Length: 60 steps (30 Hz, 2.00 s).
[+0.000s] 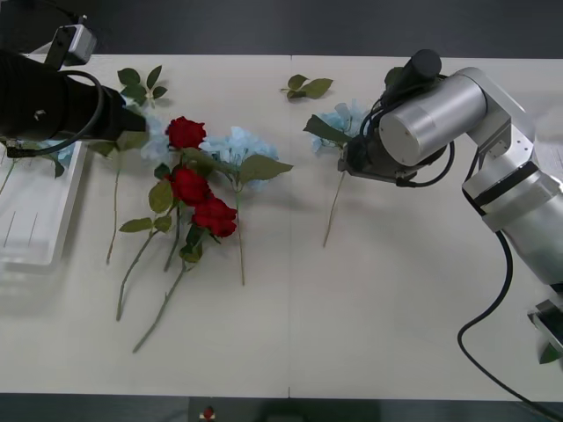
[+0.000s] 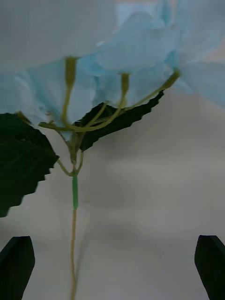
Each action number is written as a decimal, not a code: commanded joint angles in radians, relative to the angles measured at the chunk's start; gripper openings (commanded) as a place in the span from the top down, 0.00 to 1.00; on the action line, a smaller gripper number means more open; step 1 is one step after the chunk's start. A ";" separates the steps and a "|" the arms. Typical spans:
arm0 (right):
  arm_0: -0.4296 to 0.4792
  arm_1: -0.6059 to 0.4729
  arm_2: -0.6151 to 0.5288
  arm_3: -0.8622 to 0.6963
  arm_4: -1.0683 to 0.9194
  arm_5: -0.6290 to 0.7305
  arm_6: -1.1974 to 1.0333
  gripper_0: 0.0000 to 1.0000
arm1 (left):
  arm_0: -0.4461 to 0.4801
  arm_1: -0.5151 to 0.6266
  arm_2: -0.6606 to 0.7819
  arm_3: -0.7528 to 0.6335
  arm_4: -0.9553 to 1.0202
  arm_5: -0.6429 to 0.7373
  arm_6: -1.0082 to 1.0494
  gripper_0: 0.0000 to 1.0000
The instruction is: Put the red flowers into the right box and the blue flowers into the left box
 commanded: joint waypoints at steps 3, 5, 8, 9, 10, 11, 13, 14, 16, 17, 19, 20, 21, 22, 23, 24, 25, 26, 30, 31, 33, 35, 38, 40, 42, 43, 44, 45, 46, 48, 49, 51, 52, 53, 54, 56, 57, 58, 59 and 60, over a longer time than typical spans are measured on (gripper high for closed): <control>-0.075 0.057 -0.007 0.069 0.062 -0.030 -0.046 0.00 | -0.004 0.009 0.007 -0.008 -0.028 -0.006 -0.011 0.00; -0.084 0.078 -0.007 0.109 0.075 -0.061 -0.048 0.00 | -0.004 0.007 0.007 0.010 -0.057 -0.008 -0.018 0.00; -0.094 0.104 -0.007 0.161 0.098 -0.098 -0.048 0.00 | -0.004 0.009 -0.003 0.056 -0.114 -0.029 -0.067 0.00; -0.098 0.112 -0.007 0.179 0.106 -0.108 -0.048 0.00 | -0.004 0.009 -0.008 0.088 -0.128 -0.049 -0.097 0.00; -0.101 0.118 -0.007 0.191 0.112 -0.116 -0.048 0.00 | -0.004 0.009 -0.008 0.118 -0.135 -0.066 -0.122 0.00; -0.103 0.122 -0.007 0.198 0.114 -0.119 -0.046 0.00 | -0.004 0.009 -0.006 0.136 -0.140 -0.078 -0.139 0.00; -0.106 0.133 -0.006 0.225 0.112 -0.141 -0.045 0.00 | -0.004 0.009 -0.014 0.203 -0.166 -0.143 -0.212 0.00; -0.107 0.136 -0.007 0.233 0.112 -0.147 -0.046 0.00 | -0.004 0.007 -0.017 0.220 -0.171 -0.159 -0.229 0.00; -0.114 0.150 -0.006 0.260 0.123 -0.170 -0.046 0.00 | -0.006 0.009 -0.025 0.274 -0.182 -0.224 -0.291 0.00; -0.114 0.153 -0.006 0.267 0.124 -0.174 -0.045 0.00 | -0.004 0.009 -0.028 0.285 -0.185 -0.239 -0.301 0.00; -0.120 0.162 -0.006 0.291 0.126 -0.200 -0.046 0.00 | -0.006 0.007 -0.039 0.338 -0.194 -0.302 -0.344 0.00; -0.121 0.164 -0.006 0.296 0.126 -0.205 -0.046 0.00 | -0.004 0.009 -0.040 0.354 -0.195 -0.317 -0.358 0.00; -0.124 0.165 -0.007 0.306 0.124 -0.217 -0.046 0.00 | -0.004 0.007 -0.046 0.381 -0.192 -0.348 -0.389 0.00; -0.124 0.170 -0.007 0.314 0.126 -0.231 -0.045 0.00 | -0.006 0.007 -0.063 0.409 -0.189 -0.385 -0.416 0.00; -0.124 0.172 -0.007 0.317 0.128 -0.236 -0.046 0.00 | -0.006 0.007 -0.069 0.415 -0.189 -0.399 -0.426 0.00; -0.126 0.175 -0.007 0.326 0.132 -0.248 -0.046 0.00 | -0.004 0.007 -0.083 0.434 -0.186 -0.423 -0.447 0.00; -0.127 0.179 -0.007 0.339 0.134 -0.266 -0.046 0.00 | -0.006 0.007 -0.092 0.450 -0.183 -0.440 -0.469 0.00; -0.127 0.182 -0.006 0.346 0.132 -0.274 -0.046 0.00 | -0.004 0.009 -0.095 0.457 -0.182 -0.446 -0.478 0.00; -0.134 0.188 -0.007 0.374 0.129 -0.312 -0.046 0.07 | -0.004 0.004 -0.123 0.466 -0.177 -0.460 -0.521 0.00; -0.137 0.188 -0.006 0.372 0.128 -0.312 -0.048 0.49 | -0.004 0.001 -0.134 0.466 -0.182 -0.460 -0.522 0.00; -0.137 0.188 -0.006 0.372 0.123 -0.312 -0.048 1.00 | -0.004 -0.008 -0.148 0.467 -0.188 -0.460 -0.527 0.00; -0.137 0.188 -0.007 0.374 0.120 -0.312 -0.048 1.00 | -0.004 -0.023 -0.163 0.481 -0.198 -0.462 -0.528 0.00; -0.137 0.188 -0.007 0.372 0.117 -0.315 -0.046 1.00 | -0.004 -0.051 -0.172 0.509 -0.208 -0.474 -0.534 0.00; -0.137 0.188 -0.007 0.372 0.117 -0.317 -0.046 1.00 | -0.004 -0.065 -0.175 0.530 -0.215 -0.486 -0.542 0.00; -0.137 0.187 -0.007 0.372 0.115 -0.317 -0.046 1.00 | -0.004 -0.076 -0.178 0.550 -0.223 -0.497 -0.550 0.00; -0.134 0.188 -0.006 0.374 0.115 -0.317 -0.046 1.00 | -0.004 -0.082 -0.184 0.556 -0.228 -0.500 -0.554 0.00; -0.134 0.188 -0.007 0.372 0.115 -0.317 -0.046 1.00 | -0.004 -0.083 -0.194 0.561 -0.232 -0.506 -0.554 0.00; -0.134 0.187 -0.007 0.372 0.115 -0.317 -0.046 1.00 | -0.004 -0.086 -0.197 0.564 -0.235 -0.511 -0.554 0.00; -0.137 0.188 -0.007 0.372 0.114 -0.317 -0.045 1.00 | -0.004 -0.086 -0.204 0.569 -0.238 -0.517 -0.554 0.00; -0.134 0.187 -0.007 0.372 0.111 -0.317 -0.045 1.00 | -0.004 -0.091 -0.207 0.573 -0.243 -0.521 -0.556 0.00; -0.137 0.188 -0.007 0.372 0.108 -0.317 -0.043 1.00 | -0.004 -0.094 -0.207 0.579 -0.246 -0.520 -0.556 0.00; -0.137 0.185 -0.007 0.366 0.097 -0.317 -0.039 1.00 | -0.004 -0.100 -0.209 0.590 -0.249 -0.521 -0.557 0.00; -0.137 0.179 -0.007 0.357 0.085 -0.317 -0.037 1.00 | -0.004 -0.103 -0.209 0.599 -0.252 -0.525 -0.557 0.03; -0.134 0.169 -0.006 0.345 0.065 -0.317 -0.033 1.00 | -0.004 -0.109 -0.207 0.605 -0.254 -0.528 -0.559 0.05; -0.134 0.162 -0.007 0.336 0.052 -0.317 -0.031 1.00 | -0.004 -0.112 -0.209 0.610 -0.255 -0.531 -0.561 0.06; -0.130 0.130 -0.006 0.297 -0.007 -0.315 -0.020 1.00 | -0.004 -0.120 -0.207 0.624 -0.264 -0.534 -0.565 0.14; -0.129 0.121 -0.007 0.283 -0.024 -0.317 -0.016 1.00 | -0.004 -0.123 -0.209 0.627 -0.266 -0.534 -0.565 0.18; -0.124 0.101 -0.007 0.259 -0.057 -0.317 -0.006 1.00 | -0.004 -0.126 -0.207 0.635 -0.269 -0.535 -0.567 0.27; -0.120 0.080 -0.006 0.228 -0.089 -0.315 0.021 1.00 | -0.004 -0.128 -0.207 0.638 -0.272 -0.540 -0.568 0.43; -0.112 0.055 -0.006 0.201 -0.122 -0.315 0.052 1.00 | -0.004 -0.131 -0.207 0.641 -0.274 -0.544 -0.568 0.63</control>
